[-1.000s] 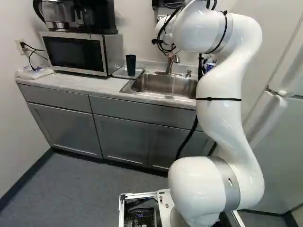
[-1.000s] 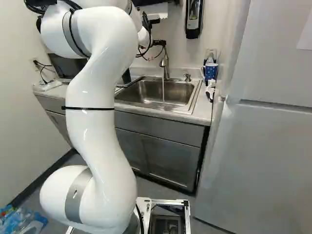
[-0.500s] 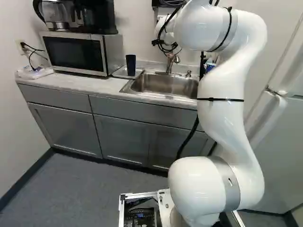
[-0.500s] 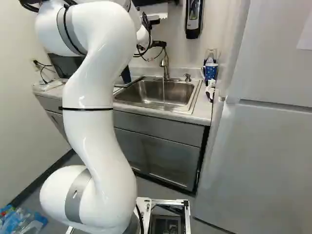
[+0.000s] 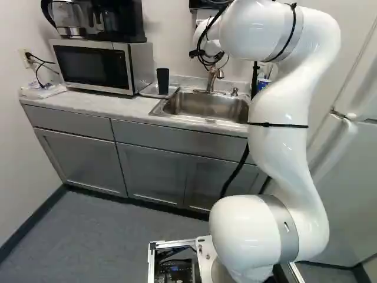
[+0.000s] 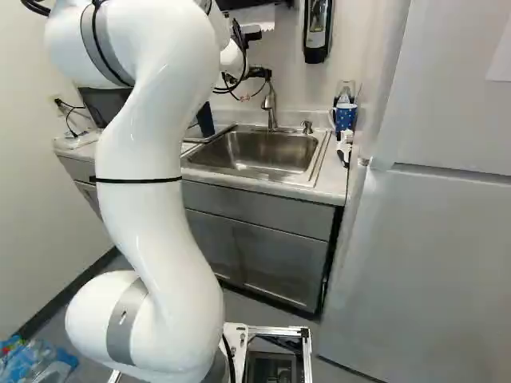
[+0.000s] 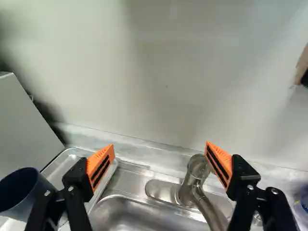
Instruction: Rinse the cup and place it in the tray
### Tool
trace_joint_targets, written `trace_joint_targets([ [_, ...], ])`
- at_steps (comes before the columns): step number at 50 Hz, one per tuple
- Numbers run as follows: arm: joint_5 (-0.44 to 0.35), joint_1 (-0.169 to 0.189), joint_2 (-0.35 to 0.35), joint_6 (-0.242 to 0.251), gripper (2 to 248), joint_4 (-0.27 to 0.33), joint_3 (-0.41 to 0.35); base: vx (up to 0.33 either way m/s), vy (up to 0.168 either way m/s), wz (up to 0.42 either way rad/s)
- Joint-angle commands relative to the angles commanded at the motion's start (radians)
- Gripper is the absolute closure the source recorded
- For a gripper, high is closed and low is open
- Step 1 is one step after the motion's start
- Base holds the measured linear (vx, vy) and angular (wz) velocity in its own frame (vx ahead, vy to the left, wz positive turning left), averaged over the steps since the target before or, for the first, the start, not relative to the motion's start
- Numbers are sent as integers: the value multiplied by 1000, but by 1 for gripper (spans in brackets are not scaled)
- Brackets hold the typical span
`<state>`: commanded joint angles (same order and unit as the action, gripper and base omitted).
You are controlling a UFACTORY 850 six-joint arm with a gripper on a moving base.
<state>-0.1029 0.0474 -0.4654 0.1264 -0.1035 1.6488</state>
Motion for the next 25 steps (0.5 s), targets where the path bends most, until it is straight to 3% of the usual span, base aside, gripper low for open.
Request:
trace_joint_targets([
  [25,0,1,42,0,3,0,-52,0,0,0],
])
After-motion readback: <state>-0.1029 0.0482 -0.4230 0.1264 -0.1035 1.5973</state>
